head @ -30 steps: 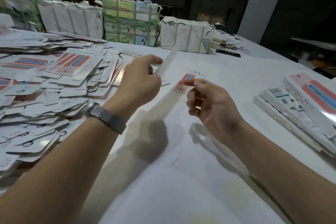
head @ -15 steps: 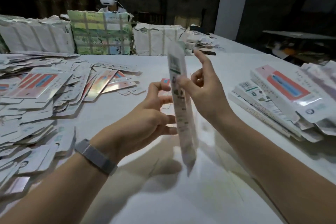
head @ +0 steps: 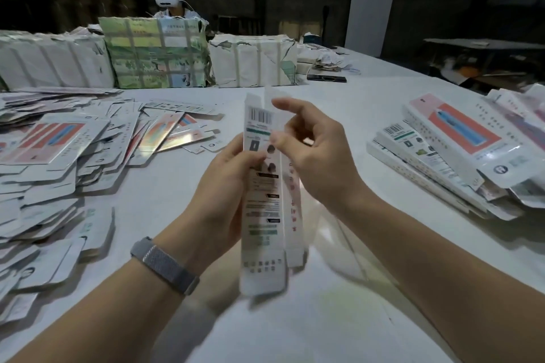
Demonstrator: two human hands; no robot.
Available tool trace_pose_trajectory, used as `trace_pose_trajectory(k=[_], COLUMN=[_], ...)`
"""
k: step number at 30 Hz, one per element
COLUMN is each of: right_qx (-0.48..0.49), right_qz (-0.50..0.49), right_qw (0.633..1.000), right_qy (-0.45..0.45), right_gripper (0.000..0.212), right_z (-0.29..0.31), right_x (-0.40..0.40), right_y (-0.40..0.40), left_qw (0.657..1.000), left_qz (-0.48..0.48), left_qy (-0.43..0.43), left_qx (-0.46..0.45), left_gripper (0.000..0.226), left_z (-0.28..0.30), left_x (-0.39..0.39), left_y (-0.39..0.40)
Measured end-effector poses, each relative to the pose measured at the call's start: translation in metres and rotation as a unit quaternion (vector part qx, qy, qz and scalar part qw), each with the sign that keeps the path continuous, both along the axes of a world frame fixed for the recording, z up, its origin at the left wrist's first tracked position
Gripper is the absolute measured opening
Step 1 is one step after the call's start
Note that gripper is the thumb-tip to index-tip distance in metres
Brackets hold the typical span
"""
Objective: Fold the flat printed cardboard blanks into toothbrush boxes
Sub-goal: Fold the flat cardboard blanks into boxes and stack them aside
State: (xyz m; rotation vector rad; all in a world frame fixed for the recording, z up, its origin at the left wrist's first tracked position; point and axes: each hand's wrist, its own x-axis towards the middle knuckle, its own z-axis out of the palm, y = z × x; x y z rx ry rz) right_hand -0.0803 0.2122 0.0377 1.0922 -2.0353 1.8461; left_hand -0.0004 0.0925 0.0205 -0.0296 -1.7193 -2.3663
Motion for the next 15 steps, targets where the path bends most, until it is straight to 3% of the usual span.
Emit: trace_pose_trajectory(k=[3, 6, 9, 12, 15], right_qx=[0.096, 0.134, 0.138, 0.143, 0.154], right_qz=[-0.099, -0.108, -0.115, -0.124, -0.104], right_qw=[0.986, 0.979, 0.978, 0.974, 0.975], right_qy=[0.094, 0.112, 0.105, 0.123, 0.121], right_gripper=[0.04, 0.046, 0.049, 0.037, 0.028], right_z=[0.005, 0.006, 0.003, 0.0, 0.002], right_x=[-0.006, -0.008, -0.01, -0.012, -0.014], right_y=[0.006, 0.008, 0.007, 0.007, 0.008], left_qw=[0.999, 0.994, 0.996, 0.995, 0.996], left_qz=[-0.034, -0.087, -0.079, -0.074, -0.061], left_qy=[0.002, -0.027, -0.041, -0.047, -0.061], left_qx=[-0.003, 0.052, 0.029, 0.037, 0.029], left_gripper=[0.049, 0.04, 0.036, 0.056, 0.057], left_z=[0.001, 0.005, 0.006, 0.008, 0.008], left_x=[0.003, 0.008, 0.011, 0.011, 0.009], left_y=[0.005, 0.011, 0.008, 0.007, 0.003])
